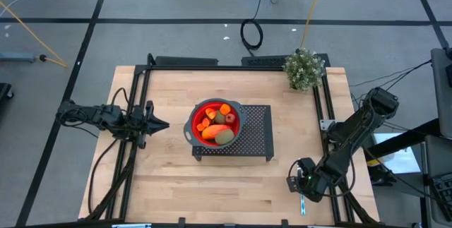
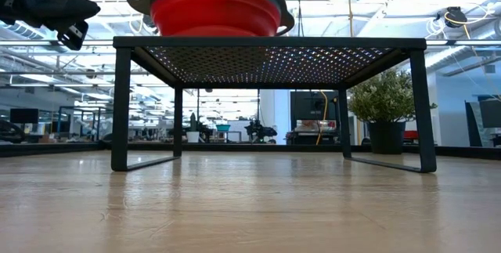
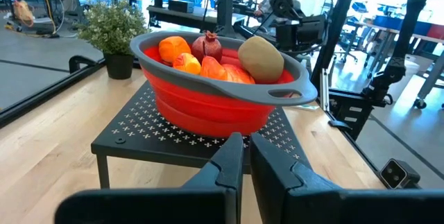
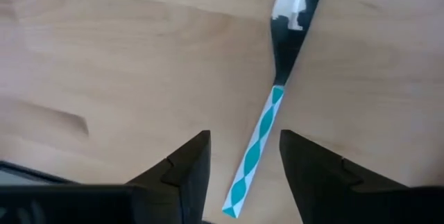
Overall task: Pick & Place Fruit
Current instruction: Put the blue and white patterned knife on the shelf
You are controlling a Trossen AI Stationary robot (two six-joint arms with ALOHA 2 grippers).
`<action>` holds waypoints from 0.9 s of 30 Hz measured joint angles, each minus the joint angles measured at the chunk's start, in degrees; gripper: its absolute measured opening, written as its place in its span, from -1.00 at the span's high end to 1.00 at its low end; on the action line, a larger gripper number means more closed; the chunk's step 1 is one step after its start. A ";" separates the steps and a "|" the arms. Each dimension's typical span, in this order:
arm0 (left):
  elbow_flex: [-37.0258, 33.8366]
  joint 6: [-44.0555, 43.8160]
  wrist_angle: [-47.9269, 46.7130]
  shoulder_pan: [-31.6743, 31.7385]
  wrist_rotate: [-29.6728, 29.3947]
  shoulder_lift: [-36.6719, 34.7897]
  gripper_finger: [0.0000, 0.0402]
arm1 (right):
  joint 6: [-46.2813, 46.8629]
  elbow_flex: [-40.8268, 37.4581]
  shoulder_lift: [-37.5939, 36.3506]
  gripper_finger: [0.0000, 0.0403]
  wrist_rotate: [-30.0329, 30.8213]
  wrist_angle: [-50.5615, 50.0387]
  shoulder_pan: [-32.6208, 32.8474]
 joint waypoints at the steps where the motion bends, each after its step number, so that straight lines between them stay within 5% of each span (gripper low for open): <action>1: 0.00 -0.01 -0.02 0.00 0.00 0.00 0.87 | 0.27 -0.38 0.00 0.18 0.03 0.45 0.00; 27: 0.02 0.04 0.32 0.02 -0.17 0.00 0.87 | 1.35 -3.81 7.54 0.18 -5.81 6.19 -1.68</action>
